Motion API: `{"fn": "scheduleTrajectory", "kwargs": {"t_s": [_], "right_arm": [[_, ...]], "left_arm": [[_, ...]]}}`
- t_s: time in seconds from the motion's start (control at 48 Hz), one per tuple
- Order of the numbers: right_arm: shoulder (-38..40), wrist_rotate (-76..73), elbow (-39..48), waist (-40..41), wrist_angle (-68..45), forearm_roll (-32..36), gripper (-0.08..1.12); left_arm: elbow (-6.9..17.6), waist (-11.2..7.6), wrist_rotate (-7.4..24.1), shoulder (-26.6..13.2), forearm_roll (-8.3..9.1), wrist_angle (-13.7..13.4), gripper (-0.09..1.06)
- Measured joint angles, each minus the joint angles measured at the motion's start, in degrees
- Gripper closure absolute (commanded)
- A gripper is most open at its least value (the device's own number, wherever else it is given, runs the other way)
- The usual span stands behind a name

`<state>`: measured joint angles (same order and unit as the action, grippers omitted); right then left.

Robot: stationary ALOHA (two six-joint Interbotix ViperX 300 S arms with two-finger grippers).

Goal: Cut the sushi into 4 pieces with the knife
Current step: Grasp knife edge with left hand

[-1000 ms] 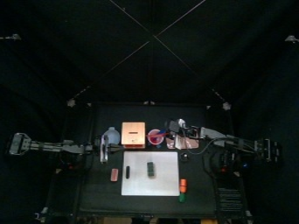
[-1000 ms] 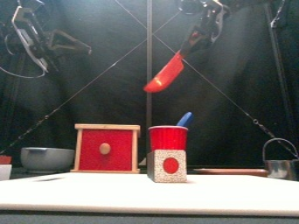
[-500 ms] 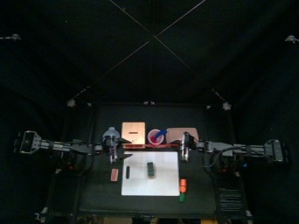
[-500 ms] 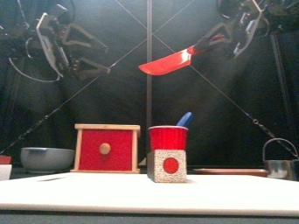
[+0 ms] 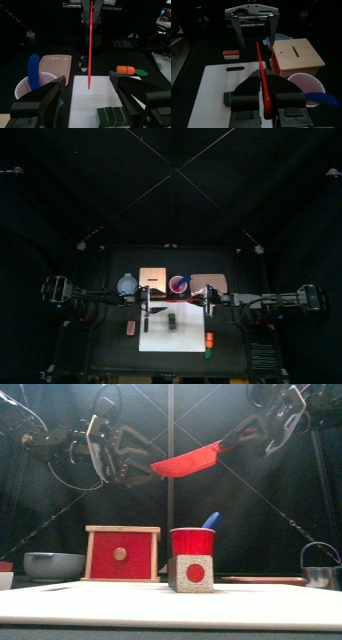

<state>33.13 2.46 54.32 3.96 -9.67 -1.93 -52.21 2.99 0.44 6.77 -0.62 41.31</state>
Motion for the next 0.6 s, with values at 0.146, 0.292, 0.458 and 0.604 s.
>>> {"fn": "scheduleTrajectory", "kwargs": {"t_s": [0.146,0.292,0.458,0.604], "right_arm": [[0.00,-0.09,0.09,0.09,0.00,0.00,0.98],[0.00,-0.09,0.26,0.00,0.00,0.09,0.98],[0.00,-0.09,0.26,0.09,0.00,0.00,0.98],[0.09,-0.09,0.26,0.00,0.00,-0.18,0.98]], "left_arm": [[1.32,0.26,0.00,-1.67,0.00,0.09,-0.02],[1.49,0.44,0.00,-1.67,0.09,0.09,0.07],[1.41,0.53,0.00,-1.67,0.00,0.09,0.25],[1.49,0.53,0.00,-1.76,0.09,0.18,0.45]]}}
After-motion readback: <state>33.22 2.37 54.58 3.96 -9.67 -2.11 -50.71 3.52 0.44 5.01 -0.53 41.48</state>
